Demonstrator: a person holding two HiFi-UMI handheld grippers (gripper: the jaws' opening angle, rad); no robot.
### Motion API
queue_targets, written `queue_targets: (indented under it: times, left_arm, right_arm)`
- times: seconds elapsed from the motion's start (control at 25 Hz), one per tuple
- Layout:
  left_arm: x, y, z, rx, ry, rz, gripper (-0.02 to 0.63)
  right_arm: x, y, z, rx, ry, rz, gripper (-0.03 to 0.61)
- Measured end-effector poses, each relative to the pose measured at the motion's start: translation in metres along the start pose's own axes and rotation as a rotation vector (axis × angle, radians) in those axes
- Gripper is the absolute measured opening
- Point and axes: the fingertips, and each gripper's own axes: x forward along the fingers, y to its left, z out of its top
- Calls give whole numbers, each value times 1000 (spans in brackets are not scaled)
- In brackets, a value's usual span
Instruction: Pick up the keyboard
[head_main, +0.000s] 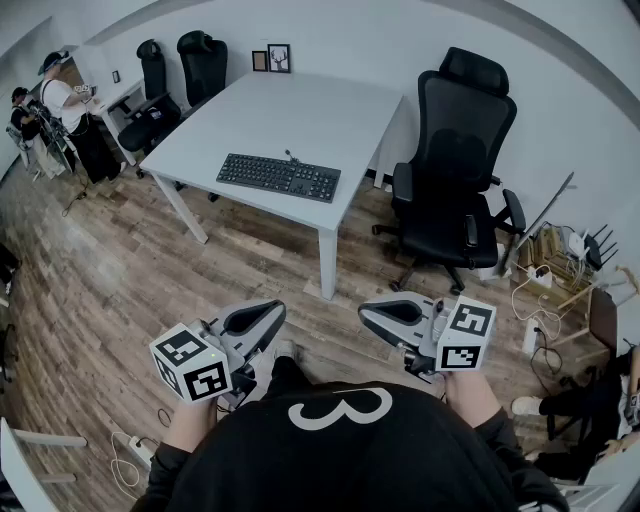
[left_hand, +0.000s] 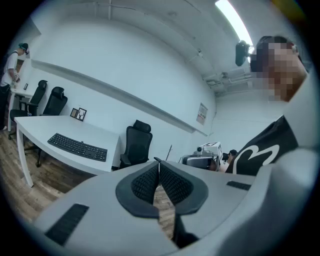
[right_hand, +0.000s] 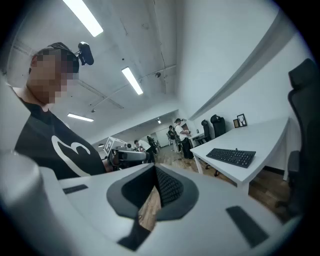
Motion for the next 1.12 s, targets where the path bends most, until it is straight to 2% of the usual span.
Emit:
queue_targets:
  times: [0.36,0.68,0.88,1.12]
  left_arm:
    - [2,10,-1,-19,-3,-3,17]
    - [10,30,-2,-20,3,-41,17]
    - [18,56,2,-47,4,-68,17]
    - [21,117,17,-84,1,-60,17]
  right_arm:
    - [9,-8,-3,7,4,-2,8]
    - [18,-37,2,106,-78,-19,9]
    - [37,-64,1,129,-63,-31,9]
    - [79,-106,11,150,-62,-34,9]
